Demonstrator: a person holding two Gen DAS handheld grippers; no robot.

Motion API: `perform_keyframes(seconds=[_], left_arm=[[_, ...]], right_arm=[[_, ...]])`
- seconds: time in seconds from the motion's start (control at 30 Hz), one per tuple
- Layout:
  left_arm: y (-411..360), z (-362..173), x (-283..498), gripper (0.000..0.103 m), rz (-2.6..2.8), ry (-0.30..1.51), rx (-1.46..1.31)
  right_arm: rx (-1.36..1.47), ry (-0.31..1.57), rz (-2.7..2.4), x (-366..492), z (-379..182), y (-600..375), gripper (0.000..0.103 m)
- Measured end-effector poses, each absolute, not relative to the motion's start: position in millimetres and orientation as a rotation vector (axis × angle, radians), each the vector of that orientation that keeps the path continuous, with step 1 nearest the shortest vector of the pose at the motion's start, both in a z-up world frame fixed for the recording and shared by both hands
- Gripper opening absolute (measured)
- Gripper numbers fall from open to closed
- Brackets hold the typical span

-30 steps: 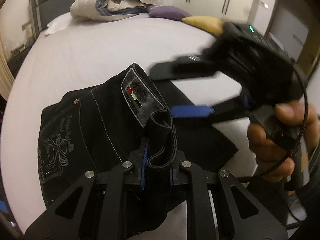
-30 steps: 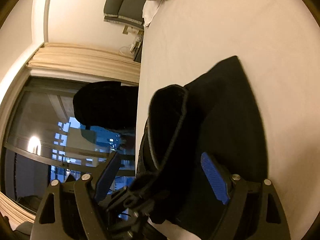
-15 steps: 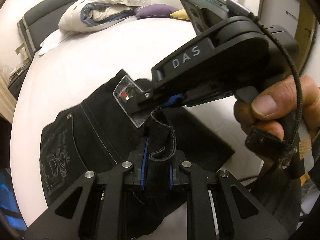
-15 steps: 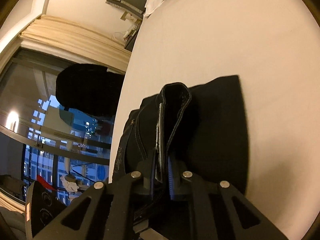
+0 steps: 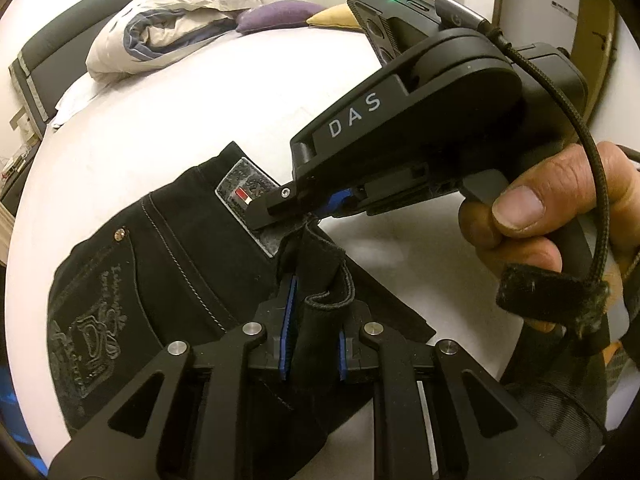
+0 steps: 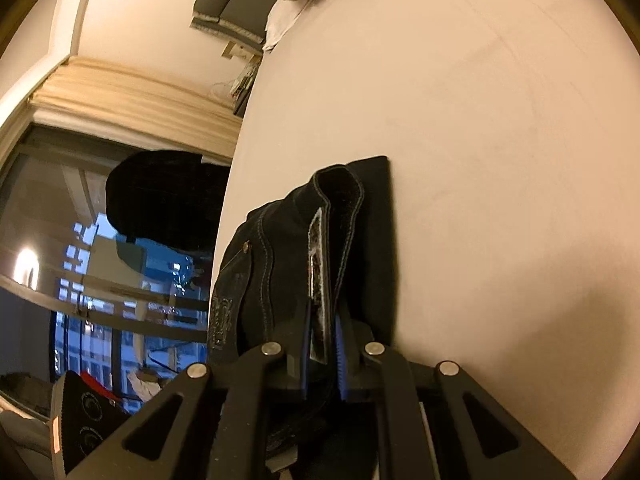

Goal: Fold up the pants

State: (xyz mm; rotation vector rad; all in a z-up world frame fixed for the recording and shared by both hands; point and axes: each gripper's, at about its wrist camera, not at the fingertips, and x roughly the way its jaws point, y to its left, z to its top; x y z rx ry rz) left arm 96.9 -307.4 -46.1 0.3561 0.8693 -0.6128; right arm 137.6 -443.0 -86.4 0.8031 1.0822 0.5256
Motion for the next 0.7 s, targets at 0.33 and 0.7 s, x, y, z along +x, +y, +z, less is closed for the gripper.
perform_keyframes(seconds=[0.33,0.7], left_arm=[[-249.8,-18.0,91.6,0.076,-0.74,0.882,0.091],[-103.9,-2.8,121.0,0.088,-0.549,0.835,-0.228]], right_arm=[[0.867,1.04,0.525,122.8,-100.7,-450.4,0.017],[0.751,0.93,0.634,95.4,-11.7,-409.0,0.027]])
